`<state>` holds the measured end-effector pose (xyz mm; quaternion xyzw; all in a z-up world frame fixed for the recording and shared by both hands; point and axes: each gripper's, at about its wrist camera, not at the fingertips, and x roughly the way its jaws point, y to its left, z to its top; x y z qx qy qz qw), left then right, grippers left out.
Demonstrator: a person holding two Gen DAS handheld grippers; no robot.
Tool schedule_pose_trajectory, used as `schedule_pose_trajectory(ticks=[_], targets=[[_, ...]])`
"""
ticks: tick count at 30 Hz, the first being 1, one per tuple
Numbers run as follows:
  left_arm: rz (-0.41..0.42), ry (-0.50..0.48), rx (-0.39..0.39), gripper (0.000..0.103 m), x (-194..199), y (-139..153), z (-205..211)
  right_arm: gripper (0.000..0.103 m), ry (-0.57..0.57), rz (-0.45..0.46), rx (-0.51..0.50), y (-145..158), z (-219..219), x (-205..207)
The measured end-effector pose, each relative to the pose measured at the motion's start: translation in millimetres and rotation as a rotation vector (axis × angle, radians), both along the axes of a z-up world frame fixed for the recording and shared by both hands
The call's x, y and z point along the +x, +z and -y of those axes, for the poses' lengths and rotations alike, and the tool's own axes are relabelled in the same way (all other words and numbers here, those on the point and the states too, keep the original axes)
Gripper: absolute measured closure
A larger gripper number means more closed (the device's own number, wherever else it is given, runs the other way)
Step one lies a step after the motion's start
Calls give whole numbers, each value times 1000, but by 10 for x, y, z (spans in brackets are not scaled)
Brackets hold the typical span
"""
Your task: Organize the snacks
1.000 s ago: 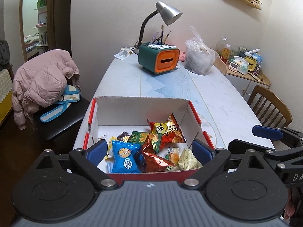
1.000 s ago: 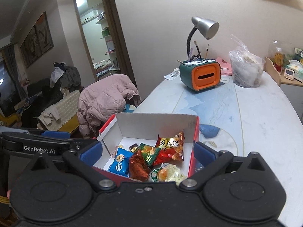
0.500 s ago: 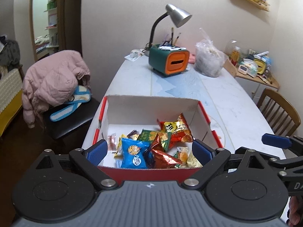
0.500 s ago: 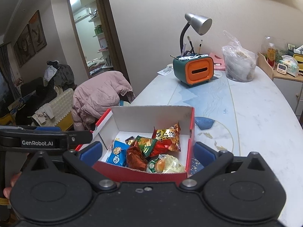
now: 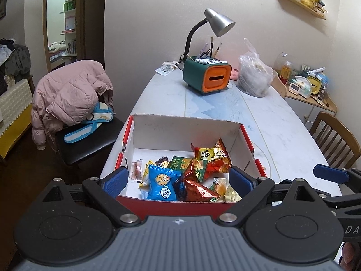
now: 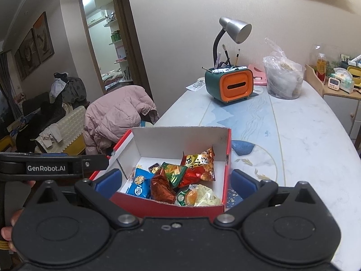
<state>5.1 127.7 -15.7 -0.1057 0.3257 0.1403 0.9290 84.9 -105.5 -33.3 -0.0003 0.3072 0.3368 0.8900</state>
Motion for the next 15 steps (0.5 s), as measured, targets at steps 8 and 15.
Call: schedule_pose_trajectory(ticks=[8, 15], targets=[[-14, -17, 11, 6, -16, -15, 44, 0, -14, 3, -1, -5, 15, -11], [-19, -19, 13, 6, -32, -11, 61, 0, -33, -15, 5, -14, 54, -8]])
